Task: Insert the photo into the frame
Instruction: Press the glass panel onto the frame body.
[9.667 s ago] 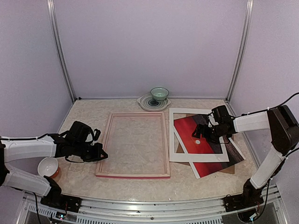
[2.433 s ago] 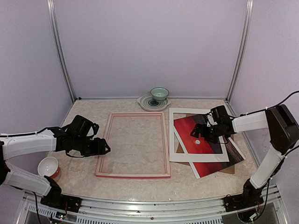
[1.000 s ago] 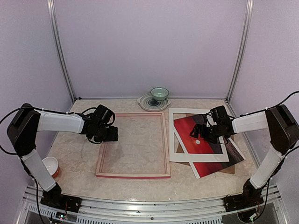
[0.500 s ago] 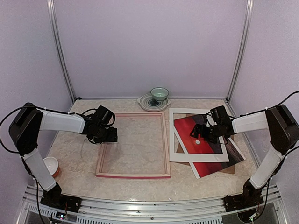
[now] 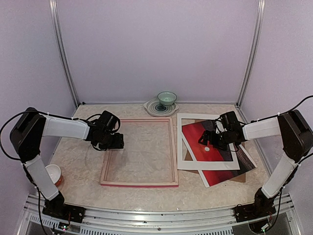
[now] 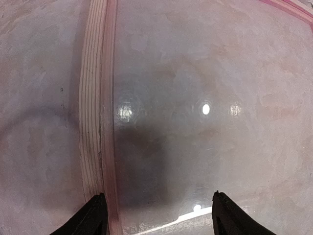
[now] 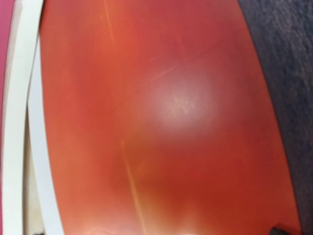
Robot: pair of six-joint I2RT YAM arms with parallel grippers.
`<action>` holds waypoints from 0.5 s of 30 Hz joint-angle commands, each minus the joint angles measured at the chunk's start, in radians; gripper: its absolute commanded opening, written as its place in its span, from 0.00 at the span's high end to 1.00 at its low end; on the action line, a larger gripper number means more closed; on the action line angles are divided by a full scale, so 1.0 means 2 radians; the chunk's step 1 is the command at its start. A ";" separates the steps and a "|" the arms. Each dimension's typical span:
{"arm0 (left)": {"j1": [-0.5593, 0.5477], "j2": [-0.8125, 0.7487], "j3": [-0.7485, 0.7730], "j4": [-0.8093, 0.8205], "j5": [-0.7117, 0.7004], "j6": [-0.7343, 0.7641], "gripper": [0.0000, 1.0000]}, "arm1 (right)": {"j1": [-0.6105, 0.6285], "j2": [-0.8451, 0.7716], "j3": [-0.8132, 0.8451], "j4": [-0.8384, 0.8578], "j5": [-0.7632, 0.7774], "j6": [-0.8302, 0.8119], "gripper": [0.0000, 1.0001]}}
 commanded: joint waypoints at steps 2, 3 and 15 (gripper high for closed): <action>0.004 0.010 -0.001 0.020 0.042 0.000 0.27 | 0.009 0.006 -0.018 -0.035 -0.008 0.005 0.01; 0.005 0.011 -0.002 0.021 0.045 0.000 0.28 | 0.008 0.006 -0.018 -0.035 -0.008 0.005 0.01; 0.005 0.016 -0.005 0.023 0.053 -0.002 0.28 | 0.008 0.006 -0.020 -0.035 -0.008 0.005 0.01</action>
